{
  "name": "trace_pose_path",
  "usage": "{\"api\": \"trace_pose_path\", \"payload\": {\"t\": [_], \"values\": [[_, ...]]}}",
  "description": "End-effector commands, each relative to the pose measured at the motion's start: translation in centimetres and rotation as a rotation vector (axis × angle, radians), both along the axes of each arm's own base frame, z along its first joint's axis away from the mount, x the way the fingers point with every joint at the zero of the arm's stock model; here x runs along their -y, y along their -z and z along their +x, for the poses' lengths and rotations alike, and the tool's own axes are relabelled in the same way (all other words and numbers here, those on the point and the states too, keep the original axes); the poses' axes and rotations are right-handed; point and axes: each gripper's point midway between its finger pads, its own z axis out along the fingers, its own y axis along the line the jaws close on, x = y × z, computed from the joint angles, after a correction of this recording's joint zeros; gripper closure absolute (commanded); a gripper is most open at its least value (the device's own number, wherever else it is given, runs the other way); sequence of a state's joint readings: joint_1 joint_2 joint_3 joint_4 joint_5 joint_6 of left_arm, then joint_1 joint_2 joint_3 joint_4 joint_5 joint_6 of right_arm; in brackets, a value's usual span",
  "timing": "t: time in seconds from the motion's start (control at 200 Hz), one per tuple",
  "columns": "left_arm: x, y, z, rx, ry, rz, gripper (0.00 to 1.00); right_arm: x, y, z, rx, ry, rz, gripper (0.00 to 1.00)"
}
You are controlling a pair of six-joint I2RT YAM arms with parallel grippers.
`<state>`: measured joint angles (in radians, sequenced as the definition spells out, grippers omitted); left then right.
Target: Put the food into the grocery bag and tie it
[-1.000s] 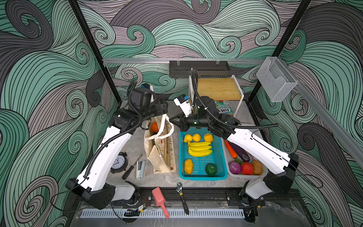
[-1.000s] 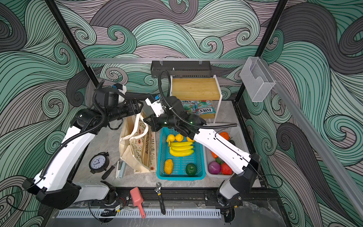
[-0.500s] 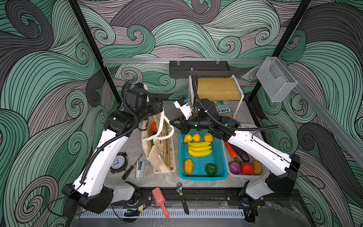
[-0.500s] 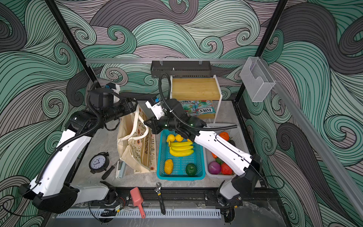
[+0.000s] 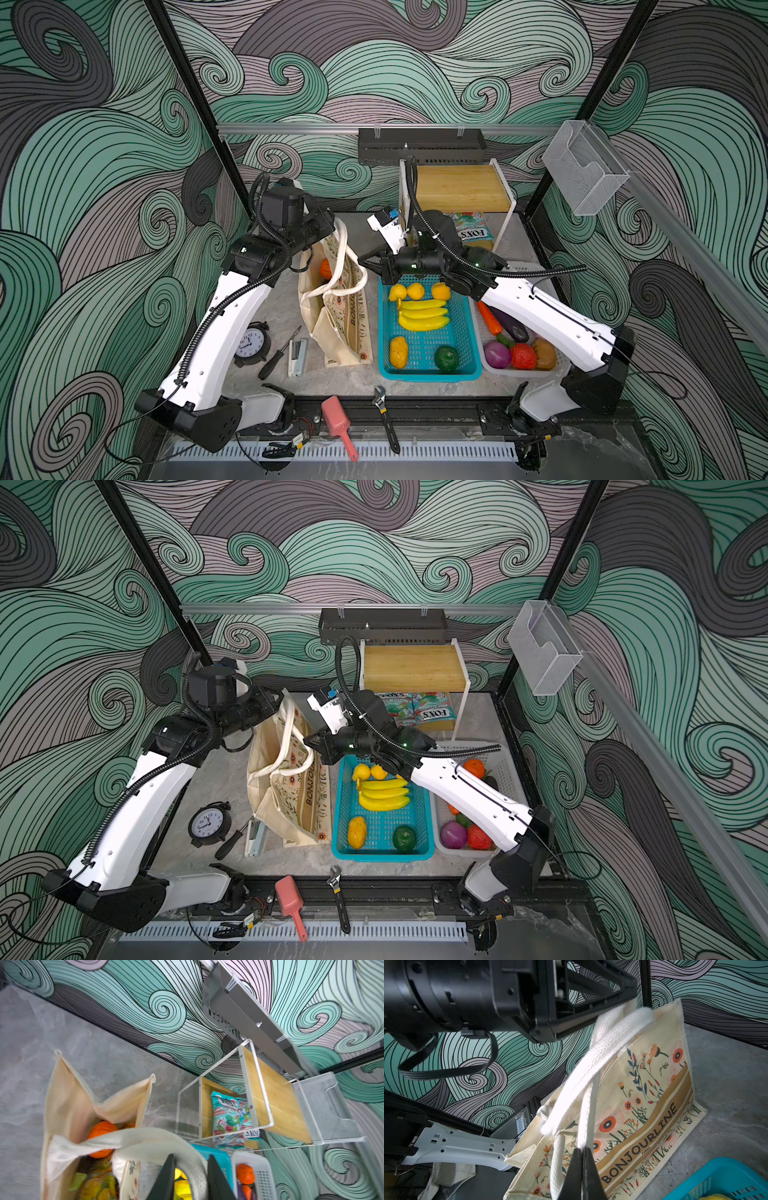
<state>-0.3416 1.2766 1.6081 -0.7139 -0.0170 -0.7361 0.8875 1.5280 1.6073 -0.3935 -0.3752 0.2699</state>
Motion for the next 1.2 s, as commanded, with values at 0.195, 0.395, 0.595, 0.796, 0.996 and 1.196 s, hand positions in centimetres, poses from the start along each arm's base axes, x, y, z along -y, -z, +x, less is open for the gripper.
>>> {"api": "trace_pose_path", "payload": {"t": [0.195,0.395,0.595,0.796,0.996,1.196], "values": [[1.5,-0.2,-0.8,-0.003,0.099,-0.051,1.00,0.0,-1.2,-1.4,0.015,-0.050,0.048,1.00],[1.7,-1.3,-1.5,0.001,0.126,-0.135,1.00,2.3,-2.1,-0.2,0.010,-0.060,0.139,0.31],[1.9,-1.9,-2.1,0.011,0.145,-0.191,1.00,6.0,-2.6,1.8,0.034,-0.019,0.268,0.21],[2.5,-2.3,-2.8,0.007,0.200,-0.267,1.00,5.5,0.2,3.0,0.097,-0.030,0.222,0.12],[3.0,-3.2,-4.2,0.016,0.254,-0.288,1.00,3.9,0.9,3.4,0.163,-0.125,0.217,0.16],[3.1,-2.8,-4.4,0.012,0.261,-0.334,1.00,0.3,1.8,2.8,0.076,-0.290,0.268,0.22]]}}
